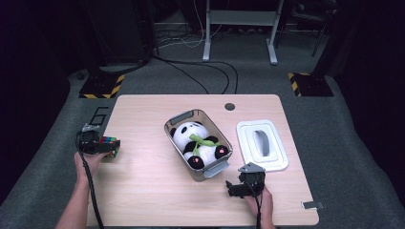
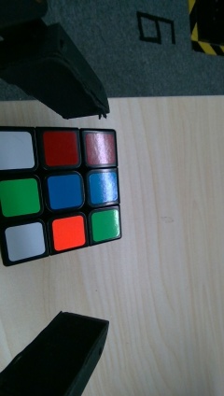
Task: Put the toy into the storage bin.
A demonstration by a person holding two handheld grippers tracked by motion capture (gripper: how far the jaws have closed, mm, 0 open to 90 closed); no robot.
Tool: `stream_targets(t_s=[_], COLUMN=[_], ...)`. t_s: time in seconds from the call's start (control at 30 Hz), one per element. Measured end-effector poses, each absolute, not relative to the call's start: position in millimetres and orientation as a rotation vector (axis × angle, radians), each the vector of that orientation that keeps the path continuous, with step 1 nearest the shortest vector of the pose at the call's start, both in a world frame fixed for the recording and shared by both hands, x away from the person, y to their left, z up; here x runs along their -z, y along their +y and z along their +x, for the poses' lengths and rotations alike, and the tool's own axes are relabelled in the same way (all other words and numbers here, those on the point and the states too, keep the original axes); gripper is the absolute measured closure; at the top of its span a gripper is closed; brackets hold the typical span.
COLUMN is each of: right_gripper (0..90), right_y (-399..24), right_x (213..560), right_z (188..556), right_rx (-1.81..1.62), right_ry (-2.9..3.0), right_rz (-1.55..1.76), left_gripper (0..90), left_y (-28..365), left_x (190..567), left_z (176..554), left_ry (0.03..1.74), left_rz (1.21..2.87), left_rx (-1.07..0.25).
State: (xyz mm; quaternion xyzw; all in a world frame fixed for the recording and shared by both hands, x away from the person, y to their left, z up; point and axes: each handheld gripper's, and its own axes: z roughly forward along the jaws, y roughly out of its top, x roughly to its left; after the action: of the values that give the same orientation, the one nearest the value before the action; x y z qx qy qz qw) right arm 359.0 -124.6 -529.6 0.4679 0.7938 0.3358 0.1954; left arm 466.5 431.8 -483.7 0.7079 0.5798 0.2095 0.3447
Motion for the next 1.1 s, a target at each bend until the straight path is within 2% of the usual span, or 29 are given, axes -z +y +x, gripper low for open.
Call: stream_targets(t_s=[0.2, 0.3, 0.4, 0.5, 0.7, 1.1], right_gripper=[0.7, 0.7, 0.7, 0.7, 0.8, 0.8], right_y=[-125, -125, -125, -125, -125, -125], right_x=[530, 530, 530, 530, 530, 530], right_z=[359, 359, 359, 359, 359, 359], right_rx=[-0.941, -0.941, -0.941, -0.941, -0.941, -0.941], right_ry=[2.224, 2.224, 2.224, 2.224, 2.223, 2.223], right_rz=[1.311, 1.312, 1.312, 1.311, 1.312, 1.312], left_gripper=[8.1, 16.7, 21.3, 31.1, 33.4, 33.9], left_y=[431, 431, 430, 429, 424, 416], left_x=[493, 495, 499, 503, 502, 497], left_z=[468, 468, 470, 470, 468, 463], left_ry=[1.510, 1.504, 1.510, 1.517, 1.506, 1.477], left_rz=[1.865, 1.871, 1.885, 1.881, 1.904, 1.920], left_rx=[-0.537, -0.537, -0.536, -0.539, -0.565, -0.533])
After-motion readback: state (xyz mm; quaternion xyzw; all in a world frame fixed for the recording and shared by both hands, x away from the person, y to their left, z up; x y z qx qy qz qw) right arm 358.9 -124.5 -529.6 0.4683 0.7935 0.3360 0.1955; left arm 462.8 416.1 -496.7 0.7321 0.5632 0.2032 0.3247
